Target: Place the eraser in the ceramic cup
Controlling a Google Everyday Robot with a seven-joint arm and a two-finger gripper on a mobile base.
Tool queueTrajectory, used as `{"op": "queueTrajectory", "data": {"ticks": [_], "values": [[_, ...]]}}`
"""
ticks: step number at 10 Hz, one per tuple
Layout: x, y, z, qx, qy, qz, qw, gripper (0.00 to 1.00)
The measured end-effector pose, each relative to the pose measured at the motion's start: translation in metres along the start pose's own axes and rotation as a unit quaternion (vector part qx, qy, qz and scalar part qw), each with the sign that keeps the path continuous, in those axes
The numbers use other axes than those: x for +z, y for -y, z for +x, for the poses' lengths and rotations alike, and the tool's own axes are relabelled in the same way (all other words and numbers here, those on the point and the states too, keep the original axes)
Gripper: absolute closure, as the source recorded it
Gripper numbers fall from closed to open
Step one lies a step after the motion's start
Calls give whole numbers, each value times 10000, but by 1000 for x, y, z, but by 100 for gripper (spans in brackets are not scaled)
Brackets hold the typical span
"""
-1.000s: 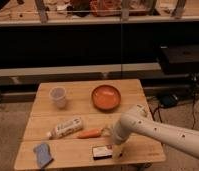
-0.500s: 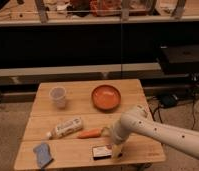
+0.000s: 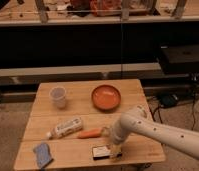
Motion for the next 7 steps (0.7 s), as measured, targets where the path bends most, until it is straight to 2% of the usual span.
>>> {"op": "queueTrajectory", "data": {"ticks": [4, 7], "values": [[0, -2, 0, -50, 9, -52, 10000, 20], [1, -8, -1, -127, -118, -98, 9998, 20]]}}
